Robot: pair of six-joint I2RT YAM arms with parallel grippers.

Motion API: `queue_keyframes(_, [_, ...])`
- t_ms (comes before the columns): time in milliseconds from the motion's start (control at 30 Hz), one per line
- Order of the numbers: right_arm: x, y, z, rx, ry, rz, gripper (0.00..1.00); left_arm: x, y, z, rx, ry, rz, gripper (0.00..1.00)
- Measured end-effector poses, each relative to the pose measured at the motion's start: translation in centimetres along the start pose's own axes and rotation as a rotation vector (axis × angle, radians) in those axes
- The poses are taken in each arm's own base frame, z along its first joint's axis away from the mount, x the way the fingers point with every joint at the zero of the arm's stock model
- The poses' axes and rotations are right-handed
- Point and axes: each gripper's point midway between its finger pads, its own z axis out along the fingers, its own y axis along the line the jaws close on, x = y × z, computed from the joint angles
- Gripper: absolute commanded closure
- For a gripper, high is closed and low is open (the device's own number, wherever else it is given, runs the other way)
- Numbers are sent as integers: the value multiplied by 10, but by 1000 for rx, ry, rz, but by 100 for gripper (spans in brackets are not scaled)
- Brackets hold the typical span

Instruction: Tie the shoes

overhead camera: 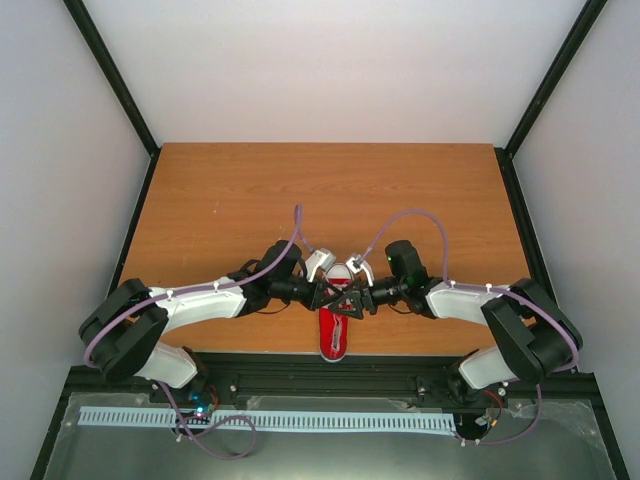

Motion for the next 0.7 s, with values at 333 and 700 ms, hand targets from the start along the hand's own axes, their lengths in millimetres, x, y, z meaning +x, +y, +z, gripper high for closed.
queue_keyframes(333, [2,-5,2,9,0,-5,28,-1,5,2,-15,-5,-28,99])
queue_keyframes(700, [6,-15,4,51,8,14,72,-6,14,7,-33,-20,-56,99])
